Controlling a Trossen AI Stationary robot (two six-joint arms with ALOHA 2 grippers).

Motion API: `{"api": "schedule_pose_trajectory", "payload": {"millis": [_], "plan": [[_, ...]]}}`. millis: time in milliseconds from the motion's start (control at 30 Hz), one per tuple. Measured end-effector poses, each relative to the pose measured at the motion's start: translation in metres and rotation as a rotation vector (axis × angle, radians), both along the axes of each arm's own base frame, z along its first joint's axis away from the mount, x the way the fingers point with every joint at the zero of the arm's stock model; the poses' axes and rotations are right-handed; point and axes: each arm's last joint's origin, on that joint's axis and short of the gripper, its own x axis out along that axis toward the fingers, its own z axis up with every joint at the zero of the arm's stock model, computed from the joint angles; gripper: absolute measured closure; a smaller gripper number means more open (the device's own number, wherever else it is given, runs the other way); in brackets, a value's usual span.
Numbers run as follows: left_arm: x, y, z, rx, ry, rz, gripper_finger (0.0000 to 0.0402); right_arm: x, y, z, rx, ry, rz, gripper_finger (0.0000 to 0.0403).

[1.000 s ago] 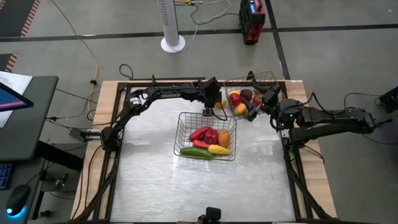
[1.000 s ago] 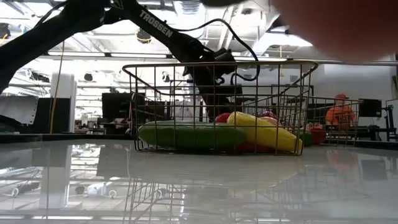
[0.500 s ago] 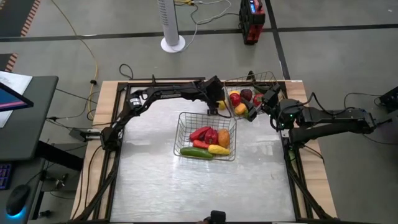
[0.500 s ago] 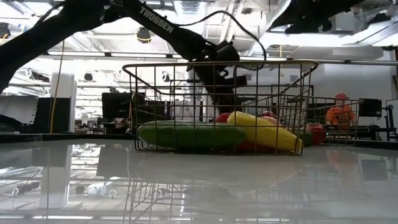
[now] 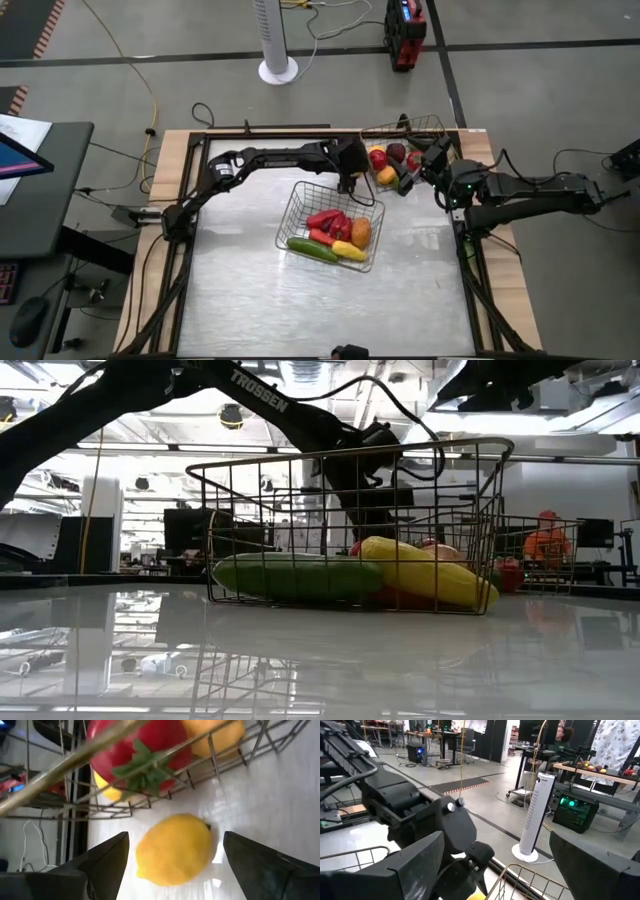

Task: Sort produce into baskets
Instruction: Put the yellow lemon into the right wire basket

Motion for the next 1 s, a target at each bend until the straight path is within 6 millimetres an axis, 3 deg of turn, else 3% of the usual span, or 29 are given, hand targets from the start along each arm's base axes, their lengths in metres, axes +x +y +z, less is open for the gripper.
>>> {"api": "schedule_pose_trajectory", "payload": {"millis": [267,600,1000], "plan": [[-0.0035,0.0019,0.0011,-0.02,0.04,0.001,0.0089,0.0,-0.0005,0.0003,-0.002,-0.002,-0.003,0.0014],[-0.0055,0.0041,0.0006,-0.05,0.042,0.019,0.0132,0.0001,-0.0004,0.0018,-0.002,-0.018,-0.002,0.0014],[-0.0061,0.0051,0.0021,-0.014,0.064,0.034,0.0134,0.0002,-0.0004,0.0021,0.0,-0.024,-0.002,0.0014]]}}
